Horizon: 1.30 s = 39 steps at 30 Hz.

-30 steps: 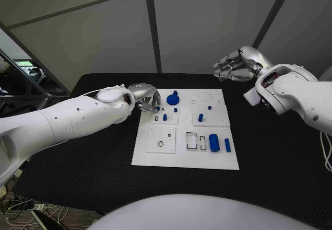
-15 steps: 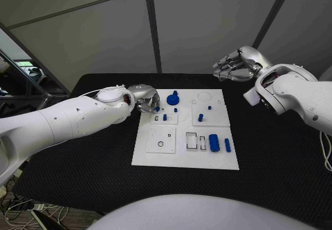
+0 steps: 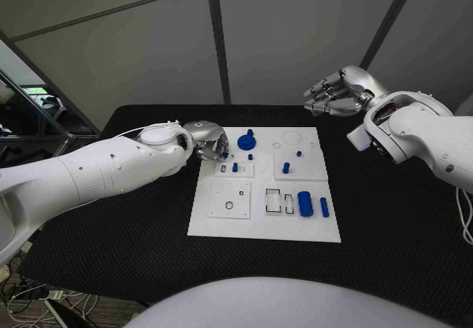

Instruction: Assemble the parts on the task board

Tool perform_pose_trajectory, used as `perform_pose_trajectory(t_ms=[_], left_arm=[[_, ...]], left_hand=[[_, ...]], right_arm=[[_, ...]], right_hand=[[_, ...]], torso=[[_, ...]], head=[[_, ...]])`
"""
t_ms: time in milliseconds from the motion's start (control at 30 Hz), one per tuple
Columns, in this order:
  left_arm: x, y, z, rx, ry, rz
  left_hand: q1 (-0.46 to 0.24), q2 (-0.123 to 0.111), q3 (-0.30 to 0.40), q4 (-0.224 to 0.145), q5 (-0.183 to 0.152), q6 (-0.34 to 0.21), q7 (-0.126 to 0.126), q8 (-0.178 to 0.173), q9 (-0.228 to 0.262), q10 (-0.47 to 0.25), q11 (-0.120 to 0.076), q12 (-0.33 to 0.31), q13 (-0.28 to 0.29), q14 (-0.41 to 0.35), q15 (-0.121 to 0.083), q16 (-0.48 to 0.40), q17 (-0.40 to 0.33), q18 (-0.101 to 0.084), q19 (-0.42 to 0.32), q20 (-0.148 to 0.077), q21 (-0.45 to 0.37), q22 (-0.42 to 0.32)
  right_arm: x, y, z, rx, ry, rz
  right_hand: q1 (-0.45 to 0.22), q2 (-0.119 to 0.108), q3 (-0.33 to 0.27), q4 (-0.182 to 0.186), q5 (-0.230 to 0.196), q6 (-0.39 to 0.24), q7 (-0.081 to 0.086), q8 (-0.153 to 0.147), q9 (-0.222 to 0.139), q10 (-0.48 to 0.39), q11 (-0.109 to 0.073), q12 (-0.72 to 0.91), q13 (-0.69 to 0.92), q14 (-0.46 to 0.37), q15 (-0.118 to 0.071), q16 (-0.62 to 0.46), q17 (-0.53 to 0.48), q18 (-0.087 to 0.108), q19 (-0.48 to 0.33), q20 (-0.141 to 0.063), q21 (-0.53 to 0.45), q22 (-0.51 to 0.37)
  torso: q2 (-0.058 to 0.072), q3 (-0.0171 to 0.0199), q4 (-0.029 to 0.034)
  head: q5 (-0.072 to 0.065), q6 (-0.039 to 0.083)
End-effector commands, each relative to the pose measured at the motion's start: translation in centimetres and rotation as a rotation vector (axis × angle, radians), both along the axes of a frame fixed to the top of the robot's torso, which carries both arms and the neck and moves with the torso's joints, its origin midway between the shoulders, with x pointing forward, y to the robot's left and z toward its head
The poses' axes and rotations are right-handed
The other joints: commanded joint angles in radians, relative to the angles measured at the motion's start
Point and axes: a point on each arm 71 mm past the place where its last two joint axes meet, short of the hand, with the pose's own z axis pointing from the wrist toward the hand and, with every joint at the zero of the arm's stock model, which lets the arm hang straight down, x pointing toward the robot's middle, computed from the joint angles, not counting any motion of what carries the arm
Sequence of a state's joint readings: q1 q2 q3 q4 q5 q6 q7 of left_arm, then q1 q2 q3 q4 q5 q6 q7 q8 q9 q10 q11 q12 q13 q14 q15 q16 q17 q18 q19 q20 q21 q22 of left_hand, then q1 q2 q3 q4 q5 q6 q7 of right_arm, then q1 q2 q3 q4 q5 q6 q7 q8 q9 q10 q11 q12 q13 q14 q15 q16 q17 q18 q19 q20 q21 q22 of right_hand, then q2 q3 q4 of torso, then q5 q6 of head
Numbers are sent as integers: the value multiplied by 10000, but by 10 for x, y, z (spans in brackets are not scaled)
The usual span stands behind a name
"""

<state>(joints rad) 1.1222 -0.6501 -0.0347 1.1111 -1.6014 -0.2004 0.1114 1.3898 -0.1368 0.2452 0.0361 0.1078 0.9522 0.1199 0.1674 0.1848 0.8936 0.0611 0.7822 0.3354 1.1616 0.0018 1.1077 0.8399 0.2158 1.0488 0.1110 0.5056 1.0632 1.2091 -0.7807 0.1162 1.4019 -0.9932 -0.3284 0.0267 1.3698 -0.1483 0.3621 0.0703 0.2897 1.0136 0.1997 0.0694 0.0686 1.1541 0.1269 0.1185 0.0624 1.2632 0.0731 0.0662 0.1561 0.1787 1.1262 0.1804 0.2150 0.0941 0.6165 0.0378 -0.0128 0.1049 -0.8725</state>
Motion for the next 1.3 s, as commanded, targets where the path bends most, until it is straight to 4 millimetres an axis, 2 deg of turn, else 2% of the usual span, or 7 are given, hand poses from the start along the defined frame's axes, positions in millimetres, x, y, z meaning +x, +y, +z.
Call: perform_pose_trajectory(t_ms=[33,367,733,867,1033,1300], left_arm=[[0,-1,-2,182,212,-50],[3,0,-4,346,422,80],[2,3,-5,391,485,98],[2,4,-5,374,449,97],[2,3,-4,331,390,69],[3,1,-3,136,299,42]], left_hand=[[-53,74,-72,15,-22,54,56,-43,-21,-24,24,36,-14,17,55,37,-2,-352,33,58,-57,14],[53,181,-91,35,-35,204,55,-114,-103,-49,22,55,-37,-36,57,35,-60,-347,28,66,-82,27],[138,127,-400,110,-58,-130,220,-678,-522,-160,109,65,-113,-199,137,21,-217,-350,-14,122,-175,51],[158,133,-428,113,-56,-158,226,-727,-559,-162,117,72,-117,-205,136,26,-224,-351,-14,129,-182,53],[219,267,-424,142,-45,-54,216,-742,-605,-153,111,86,-130,-212,133,40,-236,-345,-7,134,-196,61],[258,736,-347,353,-36,378,162,-683,-687,-90,61,116,-171,-160,99,118,-209,-334,28,120,-218,86]], right_arm=[[0,1,2,7,-62,67],[0,1,2,7,-62,64],[0,0,1,0,-54,52],[0,1,1,2,-53,59],[0,1,2,5,-58,62],[0,1,2,7,-61,62]], right_hand=[[-63,54,17,64,56,-22,5,-20,-5,-11,69,-65,5,-5,49,-17,-11,49,53,-18,-50,-14],[-77,69,19,84,64,-20,6,-20,-5,-9,70,-66,5,-2,50,-17,-22,48,64,-17,-64,-26],[-77,69,19,84,64,-20,6,-20,-5,-9,70,-66,5,-2,50,-17,-22,48,64,-17,-64,-26],[-77,69,19,84,64,-20,6,-20,-5,-9,70,-66,5,-2,50,-17,-22,48,64,-17,-64,-26],[-79,86,25,96,70,-18,5,-19,-4,-8,69,-66,5,0,50,-16,-30,49,73,-16,-75,-34],[-87,103,29,111,73,-17,7,-19,-4,-6,70,-66,5,1,50,-16,-36,48,79,-15,-83,-40]], torso=[[1,2,-7],[-1,1,0],[-8,-2,12],[-3,0,5],[-3,2,0],[1,9,-1]], head=[[-16,-2],[-45,-2],[-38,-2],[-20,-2],[-15,-2],[-14,-2]])
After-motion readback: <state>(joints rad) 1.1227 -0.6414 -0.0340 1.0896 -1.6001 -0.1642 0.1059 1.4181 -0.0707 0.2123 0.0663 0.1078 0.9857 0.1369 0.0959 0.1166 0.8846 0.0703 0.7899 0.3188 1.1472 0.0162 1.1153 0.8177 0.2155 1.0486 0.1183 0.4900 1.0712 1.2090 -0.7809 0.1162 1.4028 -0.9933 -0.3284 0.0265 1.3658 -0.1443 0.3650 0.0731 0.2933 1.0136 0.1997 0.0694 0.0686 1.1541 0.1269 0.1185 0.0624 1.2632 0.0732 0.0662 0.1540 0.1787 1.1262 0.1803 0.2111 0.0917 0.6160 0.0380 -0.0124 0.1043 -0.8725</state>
